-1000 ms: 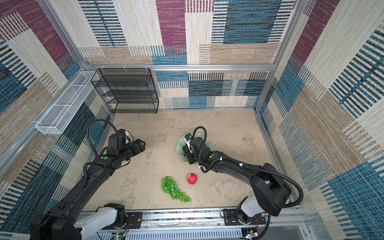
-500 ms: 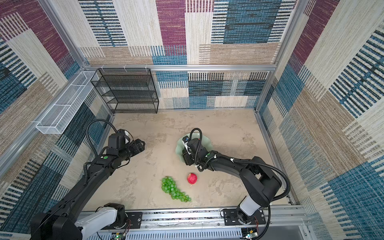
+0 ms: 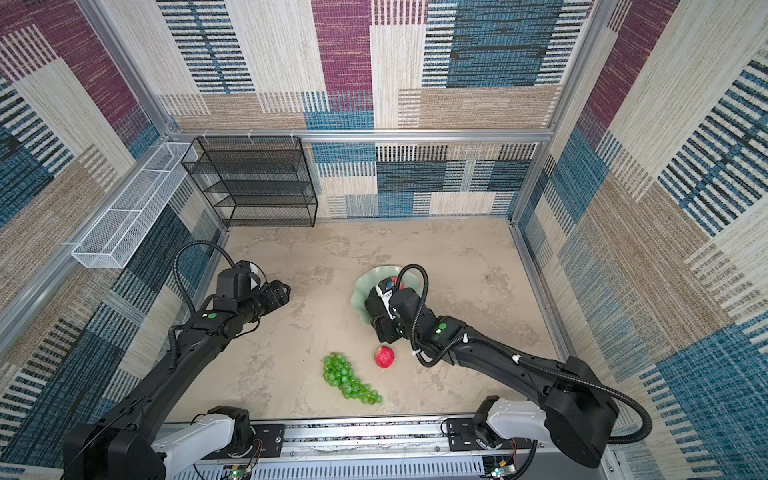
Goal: Place and organize the fake fruits in the fruit bowl
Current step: 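Move the right gripper to the second red apple and grasp it, then carry the apple with the right gripper into the bowl and release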
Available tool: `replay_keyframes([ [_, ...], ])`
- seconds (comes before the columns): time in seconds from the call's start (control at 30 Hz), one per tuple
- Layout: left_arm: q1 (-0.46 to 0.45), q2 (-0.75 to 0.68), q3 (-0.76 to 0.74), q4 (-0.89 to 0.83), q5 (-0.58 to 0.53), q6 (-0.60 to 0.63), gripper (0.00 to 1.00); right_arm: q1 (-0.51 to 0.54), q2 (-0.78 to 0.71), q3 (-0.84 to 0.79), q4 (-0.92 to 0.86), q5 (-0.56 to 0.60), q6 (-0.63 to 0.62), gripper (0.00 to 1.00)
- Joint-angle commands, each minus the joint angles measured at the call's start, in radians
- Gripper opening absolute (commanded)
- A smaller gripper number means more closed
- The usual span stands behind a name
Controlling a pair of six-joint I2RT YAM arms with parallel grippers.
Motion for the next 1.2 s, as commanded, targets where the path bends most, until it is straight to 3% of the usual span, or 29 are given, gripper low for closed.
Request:
replay_keyframes([
  [0.0, 0.002, 0.012, -0.007, 0.052, 0.031, -0.01, 0.78, 0.046, -0.041, -0.055, -0.067, -0.014, 0.121, 0.79],
  [0.2, 0.005, 0.027, -0.016, 0.066, 0.053, -0.023, 0.78, 0.117, -0.021, -0.139, 0.01, -0.044, 0.225, 0.79],
  [0.53, 0.011, 0.022, -0.023, 0.059, 0.056, -0.022, 0.78, 0.125, 0.099, -0.154, 0.085, 0.028, 0.239, 0.76],
  [0.77, 0.017, 0.024, -0.021, 0.056, 0.058, -0.017, 0.78, 0.125, 0.139, -0.157, 0.116, 0.034, 0.262, 0.58],
  [0.97, 0.024, 0.026, -0.028, 0.06, 0.062, -0.016, 0.79, 0.125, 0.043, -0.176, -0.003, 0.077, 0.313, 0.51],
  [1.17, 0.027, 0.034, -0.033, 0.076, 0.064, -0.021, 0.78, 0.104, -0.207, -0.148, -0.212, 0.188, 0.399, 0.5],
])
